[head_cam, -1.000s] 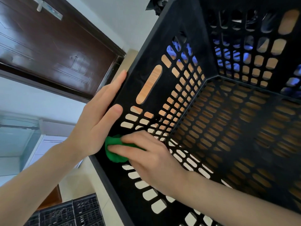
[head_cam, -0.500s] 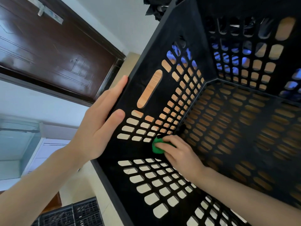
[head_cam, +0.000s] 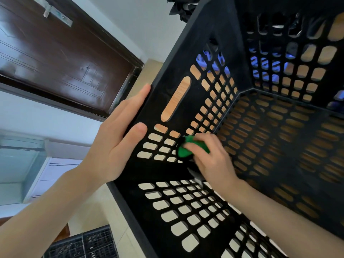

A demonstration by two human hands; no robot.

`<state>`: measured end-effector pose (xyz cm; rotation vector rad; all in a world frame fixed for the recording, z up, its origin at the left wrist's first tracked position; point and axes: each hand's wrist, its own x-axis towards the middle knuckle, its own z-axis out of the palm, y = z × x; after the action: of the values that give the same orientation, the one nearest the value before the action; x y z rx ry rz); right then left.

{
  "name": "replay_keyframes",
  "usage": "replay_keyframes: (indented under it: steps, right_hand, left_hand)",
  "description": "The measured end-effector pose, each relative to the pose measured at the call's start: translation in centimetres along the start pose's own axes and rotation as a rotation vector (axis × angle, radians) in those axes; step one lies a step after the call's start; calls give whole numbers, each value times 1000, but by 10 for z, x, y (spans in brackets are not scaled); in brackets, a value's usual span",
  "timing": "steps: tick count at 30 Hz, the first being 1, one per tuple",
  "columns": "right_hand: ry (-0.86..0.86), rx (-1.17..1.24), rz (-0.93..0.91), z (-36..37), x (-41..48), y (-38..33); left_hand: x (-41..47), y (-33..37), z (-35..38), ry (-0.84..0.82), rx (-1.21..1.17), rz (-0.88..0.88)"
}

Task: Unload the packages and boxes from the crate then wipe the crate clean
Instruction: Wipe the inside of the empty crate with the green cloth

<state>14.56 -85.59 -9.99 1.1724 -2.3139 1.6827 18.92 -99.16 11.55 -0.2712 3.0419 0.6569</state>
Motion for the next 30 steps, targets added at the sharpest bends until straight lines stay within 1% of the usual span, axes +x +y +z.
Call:
replay_keyframes:
  steps: [2, 3, 4, 6, 8, 10, 11, 13, 15, 16, 20, 22, 24, 27, 29, 30]
  right_hand:
    - [-73, -4, 155, 0, -16, 19]
    - [-66, 27, 203, -2, -18, 22]
    - [-34, 72, 214, -3, -15, 18]
    - [79, 170, 171, -10, 4, -4]
    - [230, 247, 125, -21, 32, -36]
    - [359, 281, 53, -33, 59, -63]
    - [386, 280, 11, -38, 70, -72]
    - [374, 229, -73, -38, 79, -75]
    - [321, 141, -132, -29, 71, -56]
    - [284, 101, -127, -22, 61, -39]
    - [88, 27, 82, -8, 21, 16]
    - [73, 89, 104, -10, 22, 20]
    - [154, 154, 112, -20, 37, 8]
    - [380, 243, 113, -45, 71, -25]
    - [513, 253, 66, -64, 102, -44]
    - [545, 238, 27, -70, 118, -48]
  left_hand:
    - [0, 1, 0, 0, 0, -3]
    - [0, 1, 1, 0, 1, -2]
    - [0, 1, 0, 0, 2, 1]
    - [0, 0, 0, -2, 2, 4]
    - [0, 0, 0, -1, -1, 15]
    - [1, 0, 0, -3, -21, 21]
    - [1, 0, 0, -3, -32, 23]
    - [2, 0, 0, -3, -39, 27]
    - [1, 1, 0, -9, -28, 29]
    - [1, 1, 0, -9, -27, 26]
    - [0, 2, 1, -9, -47, 1]
    - [0, 3, 1, -5, -40, 4]
    - [0, 3, 1, -6, -33, 8]
    - [0, 3, 0, 6, -14, 20]
    - [1, 2, 0, -1, -9, 23]
    - [1, 2, 0, -5, -11, 21]
